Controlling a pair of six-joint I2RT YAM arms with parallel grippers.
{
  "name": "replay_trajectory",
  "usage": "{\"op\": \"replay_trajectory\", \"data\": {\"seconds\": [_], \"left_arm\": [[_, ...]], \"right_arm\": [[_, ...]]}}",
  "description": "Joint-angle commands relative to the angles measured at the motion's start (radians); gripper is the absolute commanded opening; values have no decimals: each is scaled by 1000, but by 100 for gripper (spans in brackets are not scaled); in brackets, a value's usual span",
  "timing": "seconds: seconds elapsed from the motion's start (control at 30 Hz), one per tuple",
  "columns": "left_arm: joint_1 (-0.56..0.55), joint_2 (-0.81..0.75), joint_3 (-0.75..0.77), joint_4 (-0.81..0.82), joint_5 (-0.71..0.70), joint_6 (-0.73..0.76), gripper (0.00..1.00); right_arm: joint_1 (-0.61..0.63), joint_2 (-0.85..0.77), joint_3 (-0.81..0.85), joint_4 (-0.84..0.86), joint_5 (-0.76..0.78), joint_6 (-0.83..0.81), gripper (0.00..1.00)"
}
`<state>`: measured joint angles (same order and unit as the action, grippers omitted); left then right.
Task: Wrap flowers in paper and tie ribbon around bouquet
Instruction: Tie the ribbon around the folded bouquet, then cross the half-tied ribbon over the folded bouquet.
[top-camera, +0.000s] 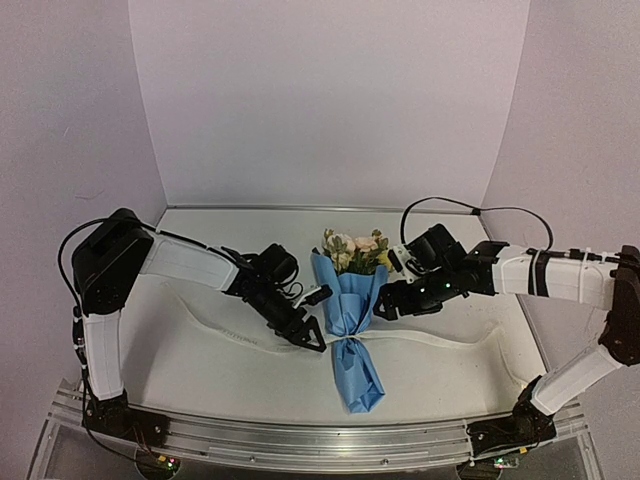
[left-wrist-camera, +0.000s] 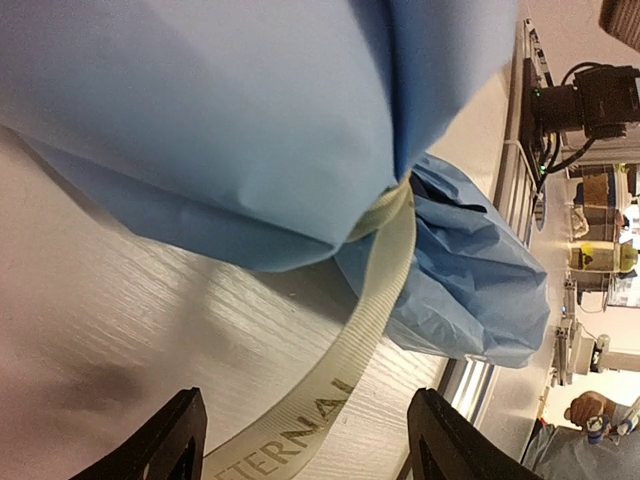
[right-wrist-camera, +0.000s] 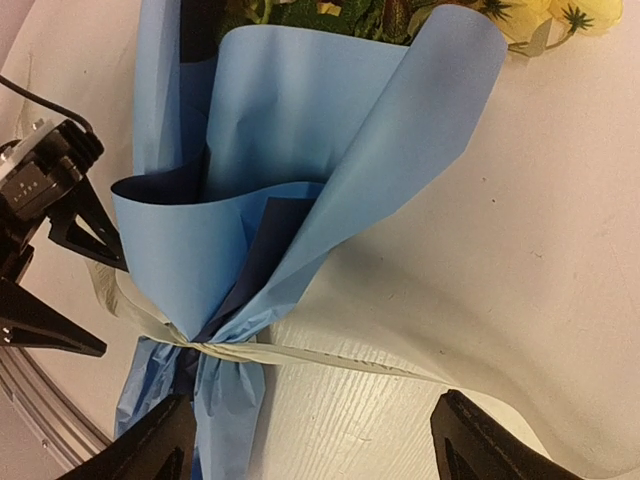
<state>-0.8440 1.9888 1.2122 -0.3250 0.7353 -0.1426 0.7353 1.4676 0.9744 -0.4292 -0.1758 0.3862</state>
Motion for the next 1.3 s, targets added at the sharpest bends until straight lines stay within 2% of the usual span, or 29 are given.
{"op": "replay_trajectory", "data": {"seconds": [0.0,0.1,0.3,0.37,0.47,0.7,0.87,1.07,1.27], "left_arm": [[-17,-61,-13,-51,69,36,66],[-18,-75,-18,-72,81,37,56],[-20,-115,2,-101,120,34,28],[-20,-115,30,-107,129,32,22],[-19,-97,81,-107,160,25,20],[-18,-33,192,-60,275,-24,23],[-18,43,253,22,343,-119,24],[-18,100,289,134,371,-229,17],[-18,142,321,171,364,-282,12]], "right_arm": [[3,-33,-1,-2,22,-8,84],[3,-32,3,-3,28,-12,84],[3,-38,4,-4,33,-7,84],[3,-39,2,-3,40,-5,84],[3,-42,-2,-3,52,-2,84],[3,-61,-25,-2,67,7,84],[3,-86,-49,1,89,18,84],[3,-109,-78,20,104,54,84],[18,-142,-122,76,67,114,82]]}}
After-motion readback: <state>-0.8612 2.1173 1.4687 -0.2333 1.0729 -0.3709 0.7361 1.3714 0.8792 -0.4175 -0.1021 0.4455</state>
